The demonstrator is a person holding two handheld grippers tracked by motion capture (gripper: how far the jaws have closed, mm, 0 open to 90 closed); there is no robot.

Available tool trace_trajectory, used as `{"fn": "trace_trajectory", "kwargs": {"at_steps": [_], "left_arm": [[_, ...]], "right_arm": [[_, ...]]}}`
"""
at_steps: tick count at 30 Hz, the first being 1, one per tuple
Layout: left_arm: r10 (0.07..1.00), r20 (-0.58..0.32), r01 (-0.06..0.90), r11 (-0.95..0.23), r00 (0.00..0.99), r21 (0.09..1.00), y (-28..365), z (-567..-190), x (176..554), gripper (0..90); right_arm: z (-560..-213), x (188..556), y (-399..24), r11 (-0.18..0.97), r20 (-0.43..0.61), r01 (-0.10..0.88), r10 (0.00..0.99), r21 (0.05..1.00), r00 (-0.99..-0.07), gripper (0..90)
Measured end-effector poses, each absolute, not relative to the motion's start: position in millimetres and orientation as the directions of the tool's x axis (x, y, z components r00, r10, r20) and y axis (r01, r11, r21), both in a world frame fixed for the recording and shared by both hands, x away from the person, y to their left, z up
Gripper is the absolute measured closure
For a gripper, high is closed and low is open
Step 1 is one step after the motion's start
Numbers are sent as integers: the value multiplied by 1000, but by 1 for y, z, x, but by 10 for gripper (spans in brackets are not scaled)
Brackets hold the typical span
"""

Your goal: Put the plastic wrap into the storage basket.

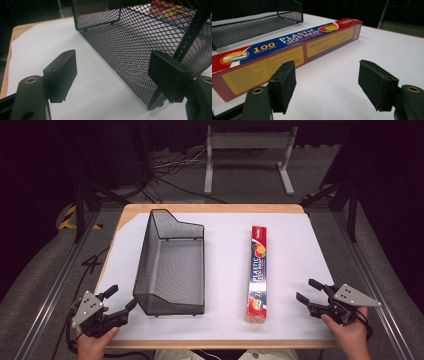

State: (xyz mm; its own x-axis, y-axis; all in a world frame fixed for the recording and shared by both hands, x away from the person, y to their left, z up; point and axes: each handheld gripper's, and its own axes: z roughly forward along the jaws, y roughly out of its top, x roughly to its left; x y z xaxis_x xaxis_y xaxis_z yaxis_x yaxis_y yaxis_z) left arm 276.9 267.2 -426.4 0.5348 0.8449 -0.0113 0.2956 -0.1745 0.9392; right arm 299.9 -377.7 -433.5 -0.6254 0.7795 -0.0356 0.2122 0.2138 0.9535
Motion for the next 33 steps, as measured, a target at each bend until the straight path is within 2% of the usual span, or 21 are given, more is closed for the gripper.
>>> {"fn": "trace_trajectory", "kwargs": {"at_steps": [9,13,20,33], "left_arm": [[846,-6,293,-178,533,939,267,-426,276,240],[850,-3,300,-183,527,936,266,-427,276,240],[855,-3,302,-180,519,936,267,-427,276,240],[857,-3,303,-179,516,936,268,-427,275,240]], "right_arm": [[-430,299,-376,214,-40,205,779,955,-626,324],[-423,299,-371,191,-7,220,770,957,-638,353],[-404,309,-349,202,0,200,701,959,-713,408],[-373,325,-304,194,10,151,582,969,-813,394]]}}
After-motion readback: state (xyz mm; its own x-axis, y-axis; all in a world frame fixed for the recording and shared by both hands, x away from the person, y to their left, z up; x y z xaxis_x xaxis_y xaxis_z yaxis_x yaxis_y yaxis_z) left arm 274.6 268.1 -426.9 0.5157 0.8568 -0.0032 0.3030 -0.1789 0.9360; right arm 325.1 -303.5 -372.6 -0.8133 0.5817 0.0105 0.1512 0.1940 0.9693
